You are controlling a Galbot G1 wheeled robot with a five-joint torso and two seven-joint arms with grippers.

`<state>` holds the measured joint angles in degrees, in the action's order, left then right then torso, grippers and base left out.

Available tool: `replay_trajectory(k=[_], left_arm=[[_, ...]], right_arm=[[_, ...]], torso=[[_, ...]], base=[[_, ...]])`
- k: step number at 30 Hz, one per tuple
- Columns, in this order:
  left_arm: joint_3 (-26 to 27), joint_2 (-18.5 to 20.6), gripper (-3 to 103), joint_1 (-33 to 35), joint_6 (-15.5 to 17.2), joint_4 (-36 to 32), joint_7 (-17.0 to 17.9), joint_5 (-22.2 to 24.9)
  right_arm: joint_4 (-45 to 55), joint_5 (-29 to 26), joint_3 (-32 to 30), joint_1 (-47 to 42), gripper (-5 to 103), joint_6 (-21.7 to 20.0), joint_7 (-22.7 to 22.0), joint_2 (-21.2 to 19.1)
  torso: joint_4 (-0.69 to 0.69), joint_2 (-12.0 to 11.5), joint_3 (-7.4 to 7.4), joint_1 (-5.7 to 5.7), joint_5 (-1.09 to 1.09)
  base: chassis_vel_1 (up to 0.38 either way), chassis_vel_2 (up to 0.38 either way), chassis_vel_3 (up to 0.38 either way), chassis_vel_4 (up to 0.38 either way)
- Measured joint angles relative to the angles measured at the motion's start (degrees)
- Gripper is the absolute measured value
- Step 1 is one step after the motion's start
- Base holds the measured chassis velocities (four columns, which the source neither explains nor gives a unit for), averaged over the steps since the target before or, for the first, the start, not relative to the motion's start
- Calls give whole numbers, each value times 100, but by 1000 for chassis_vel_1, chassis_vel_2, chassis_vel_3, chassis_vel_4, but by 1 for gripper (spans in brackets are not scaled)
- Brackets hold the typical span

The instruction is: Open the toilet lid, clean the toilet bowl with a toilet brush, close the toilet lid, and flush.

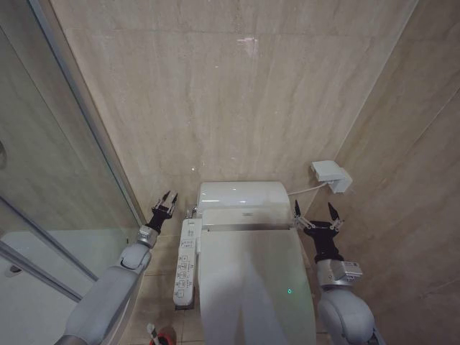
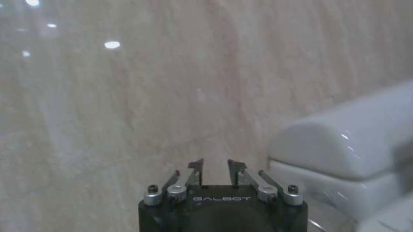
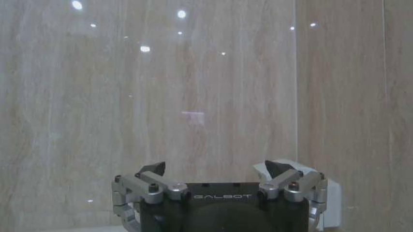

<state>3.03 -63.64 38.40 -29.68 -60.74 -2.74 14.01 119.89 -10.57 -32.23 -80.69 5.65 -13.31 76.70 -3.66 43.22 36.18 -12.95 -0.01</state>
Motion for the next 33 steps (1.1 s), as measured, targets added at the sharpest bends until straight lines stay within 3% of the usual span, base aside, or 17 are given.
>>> replay_trajectory(k=[4, 5, 10, 11, 23, 33], left_arm=[[-38, 22, 37, 0, -131, 81, -228, -145], [-51, 22, 10, 1, -169, 99, -290, -191], [-108, -7, 10, 32, -274, 153, -472, -289], [-112, -9, 0, 42, -300, 172, -525, -316], [-128, 93, 0, 78, -426, 357, -1087, -438], [-214, 114, 0, 62, -465, 335, -1141, -498]], right_arm=[[0, 0, 0, 0, 100, 0, 0, 0], [0, 0, 0, 0, 100, 0, 0, 0], [0, 0, 0, 0, 100, 0, 0, 0], [0, 0, 0, 0, 100, 0, 0, 0], [0, 0, 0, 0, 100, 0, 0, 0], [0, 0, 0, 0, 100, 0, 0, 0]], torso=[[0, 0, 0, 0, 0], [-1, 0, 0, 0, 0], [-2, 0, 0, 0, 0], [-1, 0, 0, 0, 0], [0, 0, 0, 0, 0], [-1, 0, 0, 0, 0]], base=[[0, 0, 0, 0], [0, 0, 0, 0], [0, 0, 0, 0], [0, 0, 0, 0], [0, 0, 0, 0], [0, 0, 0, 0]])
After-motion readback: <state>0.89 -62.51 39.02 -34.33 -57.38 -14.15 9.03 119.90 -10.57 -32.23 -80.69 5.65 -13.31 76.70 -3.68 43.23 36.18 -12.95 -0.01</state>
